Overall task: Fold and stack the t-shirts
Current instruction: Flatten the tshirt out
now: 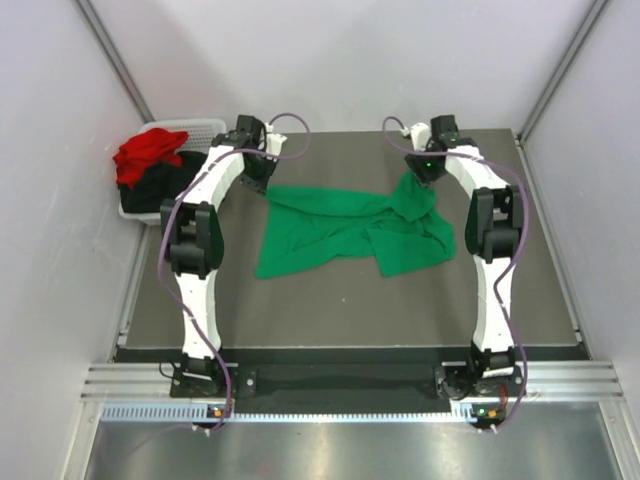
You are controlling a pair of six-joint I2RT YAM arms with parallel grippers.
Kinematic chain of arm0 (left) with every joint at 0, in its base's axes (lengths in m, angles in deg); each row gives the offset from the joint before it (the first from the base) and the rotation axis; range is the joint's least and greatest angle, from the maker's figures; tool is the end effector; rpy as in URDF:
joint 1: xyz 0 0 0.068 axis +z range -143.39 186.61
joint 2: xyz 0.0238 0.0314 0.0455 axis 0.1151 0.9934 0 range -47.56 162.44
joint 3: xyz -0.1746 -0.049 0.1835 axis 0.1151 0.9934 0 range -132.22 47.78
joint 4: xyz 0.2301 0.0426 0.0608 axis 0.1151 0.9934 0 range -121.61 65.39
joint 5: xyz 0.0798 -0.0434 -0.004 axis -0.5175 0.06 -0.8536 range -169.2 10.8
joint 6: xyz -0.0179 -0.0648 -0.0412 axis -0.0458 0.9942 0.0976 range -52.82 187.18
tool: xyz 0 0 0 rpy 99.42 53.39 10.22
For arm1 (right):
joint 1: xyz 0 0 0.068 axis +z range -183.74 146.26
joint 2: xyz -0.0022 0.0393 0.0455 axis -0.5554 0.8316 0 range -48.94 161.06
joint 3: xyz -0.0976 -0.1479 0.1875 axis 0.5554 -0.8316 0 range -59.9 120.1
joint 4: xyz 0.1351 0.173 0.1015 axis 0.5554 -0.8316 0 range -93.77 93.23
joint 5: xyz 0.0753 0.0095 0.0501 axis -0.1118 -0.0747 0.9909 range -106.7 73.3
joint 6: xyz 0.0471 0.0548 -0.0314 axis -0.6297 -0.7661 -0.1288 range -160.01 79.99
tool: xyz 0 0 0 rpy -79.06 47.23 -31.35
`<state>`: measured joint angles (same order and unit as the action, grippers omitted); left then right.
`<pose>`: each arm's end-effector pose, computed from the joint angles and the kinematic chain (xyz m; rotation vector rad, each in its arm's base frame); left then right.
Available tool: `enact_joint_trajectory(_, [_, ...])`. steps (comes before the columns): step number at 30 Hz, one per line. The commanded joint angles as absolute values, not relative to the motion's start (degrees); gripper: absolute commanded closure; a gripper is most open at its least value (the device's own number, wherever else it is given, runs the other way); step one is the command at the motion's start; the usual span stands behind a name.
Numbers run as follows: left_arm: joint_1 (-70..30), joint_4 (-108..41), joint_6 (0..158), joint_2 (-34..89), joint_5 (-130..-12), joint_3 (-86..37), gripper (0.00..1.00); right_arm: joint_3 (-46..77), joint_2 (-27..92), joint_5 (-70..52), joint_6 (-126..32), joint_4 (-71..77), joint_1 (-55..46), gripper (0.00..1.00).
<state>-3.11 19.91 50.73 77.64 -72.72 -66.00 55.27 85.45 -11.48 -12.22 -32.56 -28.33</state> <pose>0.4510 -0.0850 0.2053 0.6380 2.5843 -0.1129 0.5034 0.0538 0.1584 -0.7562 2.4097 -0.0418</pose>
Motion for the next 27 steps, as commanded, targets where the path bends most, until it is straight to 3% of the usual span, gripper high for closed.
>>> enact_joint_trajectory(1, [-3.5, 19.8, 50.04, 78.03, -73.75, -66.04, 1.0, 58.22, 85.71, -8.96, -12.41, -33.68, -24.69, 0.47])
enact_joint_trajectory(9, [-3.76, 19.54, 50.31, 78.3, -73.4, -66.04, 1.0, 58.49, 83.78, -10.19, -14.87, -32.01, -21.96, 0.47])
enact_joint_trajectory(27, [-4.29, 19.28, 50.57, 79.0, -73.05, -66.74, 1.0, 51.9, 79.56, -10.63, -17.07, -31.83, -26.44, 0.48])
